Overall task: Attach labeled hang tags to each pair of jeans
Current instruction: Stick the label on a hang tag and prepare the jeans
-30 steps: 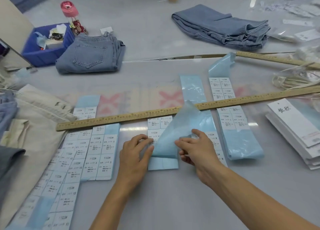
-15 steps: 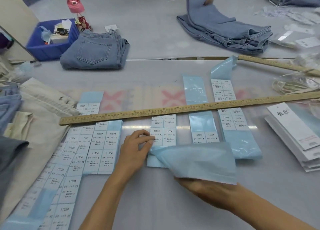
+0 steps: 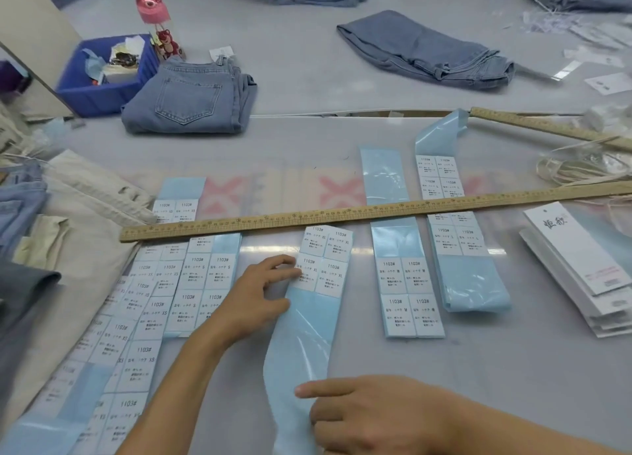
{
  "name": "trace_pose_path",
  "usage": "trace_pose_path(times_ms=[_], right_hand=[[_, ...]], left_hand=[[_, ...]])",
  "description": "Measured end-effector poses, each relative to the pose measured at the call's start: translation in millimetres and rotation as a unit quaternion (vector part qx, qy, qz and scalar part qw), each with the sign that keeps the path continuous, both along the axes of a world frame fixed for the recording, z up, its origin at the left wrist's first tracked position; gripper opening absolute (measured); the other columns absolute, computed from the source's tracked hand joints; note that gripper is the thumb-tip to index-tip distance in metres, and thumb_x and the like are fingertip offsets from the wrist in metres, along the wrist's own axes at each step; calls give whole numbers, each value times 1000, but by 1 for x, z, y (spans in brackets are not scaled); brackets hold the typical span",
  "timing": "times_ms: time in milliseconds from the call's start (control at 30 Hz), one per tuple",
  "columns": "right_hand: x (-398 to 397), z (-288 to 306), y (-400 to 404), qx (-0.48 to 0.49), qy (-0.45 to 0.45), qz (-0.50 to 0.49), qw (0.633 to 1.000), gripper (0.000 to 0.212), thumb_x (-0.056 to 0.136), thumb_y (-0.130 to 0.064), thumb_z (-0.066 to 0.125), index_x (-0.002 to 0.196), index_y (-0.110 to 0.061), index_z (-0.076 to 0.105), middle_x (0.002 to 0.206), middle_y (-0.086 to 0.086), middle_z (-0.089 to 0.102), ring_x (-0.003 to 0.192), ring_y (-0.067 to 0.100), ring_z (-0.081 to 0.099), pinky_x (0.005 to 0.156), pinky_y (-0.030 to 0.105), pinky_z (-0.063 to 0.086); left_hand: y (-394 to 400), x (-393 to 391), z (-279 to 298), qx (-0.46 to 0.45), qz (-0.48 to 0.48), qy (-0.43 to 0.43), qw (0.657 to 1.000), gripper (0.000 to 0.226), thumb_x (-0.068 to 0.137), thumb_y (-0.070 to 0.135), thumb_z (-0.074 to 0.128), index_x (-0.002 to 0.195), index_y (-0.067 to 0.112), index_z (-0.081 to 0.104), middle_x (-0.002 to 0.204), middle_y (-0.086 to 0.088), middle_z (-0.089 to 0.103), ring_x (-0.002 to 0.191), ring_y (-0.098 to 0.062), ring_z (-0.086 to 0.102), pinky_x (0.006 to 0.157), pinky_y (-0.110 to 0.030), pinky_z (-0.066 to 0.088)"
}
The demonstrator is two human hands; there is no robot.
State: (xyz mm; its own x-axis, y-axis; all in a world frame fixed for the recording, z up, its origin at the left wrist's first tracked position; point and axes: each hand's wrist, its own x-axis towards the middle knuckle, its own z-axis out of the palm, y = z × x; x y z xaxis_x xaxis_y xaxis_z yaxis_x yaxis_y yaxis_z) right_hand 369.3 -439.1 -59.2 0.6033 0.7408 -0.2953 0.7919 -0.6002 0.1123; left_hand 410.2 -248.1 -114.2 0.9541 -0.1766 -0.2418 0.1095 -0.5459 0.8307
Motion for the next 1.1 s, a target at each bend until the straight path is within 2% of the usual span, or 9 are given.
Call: trace_pose_path(times_ms=[33,67,100,200,300,467,700,967,1100], right_hand=[[2,-2,23,52,29,-186,981,33,95,-38,55,125,-30,66,127,-9,68,107,-5,63,108,13,39],[3,-6,36,126,28,-267,955,40,87,-44,64,122,-25,69,118,-8,72,96,-3,68,92,12,51],[-3,-6,33,174,96,-193,961,40,84,-49,67,117,-27,70,107,-13,73,82,-3,69,73,9,53],[-41,-7,-20,210,32,68,975,8,91,-28,56,99,-27,55,92,-7,58,57,13,52,45,27,46],[-14,-26,-33,340,27,-118,933,22,90,-5,58,106,-17,70,103,0,68,82,22,64,61,30,53],[42,-47,-52,328,48,-240,913,35,89,-15,74,122,-5,69,128,7,65,122,29,56,103,37,48],[43,-44,-45,341,14,-207,917,26,77,-11,86,98,0,77,106,12,73,101,34,67,87,43,58],[39,-38,-44,261,-49,-127,956,15,88,-19,75,96,-6,74,104,7,71,99,30,66,75,42,58],[35,-43,-44,303,-33,-161,939,34,77,-21,86,104,-5,74,111,9,71,102,31,67,84,38,59]], left_hand=[[2,-1,0,5,-9,-2,1000,53,84,-5,68,127,25,70,139,29,49,134,-2,42,98,-1,30],[4,-2,0,18,-19,-11,1000,53,85,-4,67,130,25,68,140,30,47,134,-2,42,99,0,28],[4,-2,-1,39,-31,-24,998,52,87,-2,67,132,23,67,141,29,46,135,-5,42,104,-3,28],[-8,-8,-3,179,-66,-109,975,42,93,21,68,135,19,64,146,12,50,132,-21,47,110,-31,37],[-27,-28,-9,325,-74,-194,923,56,93,52,49,130,14,67,141,-7,60,123,-30,60,94,-45,52],[-31,-44,-33,344,-38,-237,908,65,94,60,44,142,17,55,153,-4,48,137,-24,47,108,-41,35],[-31,-42,-37,317,-21,-289,903,55,93,57,55,128,16,62,146,-3,54,135,-22,49,106,-40,38],[-30,-42,-39,292,-18,-285,913,51,90,56,56,129,22,58,147,3,51,137,-17,47,109,-41,36],[-30,-41,-42,301,-34,-295,906,56,89,54,56,135,24,59,152,3,48,141,-17,44,108,-43,35]])
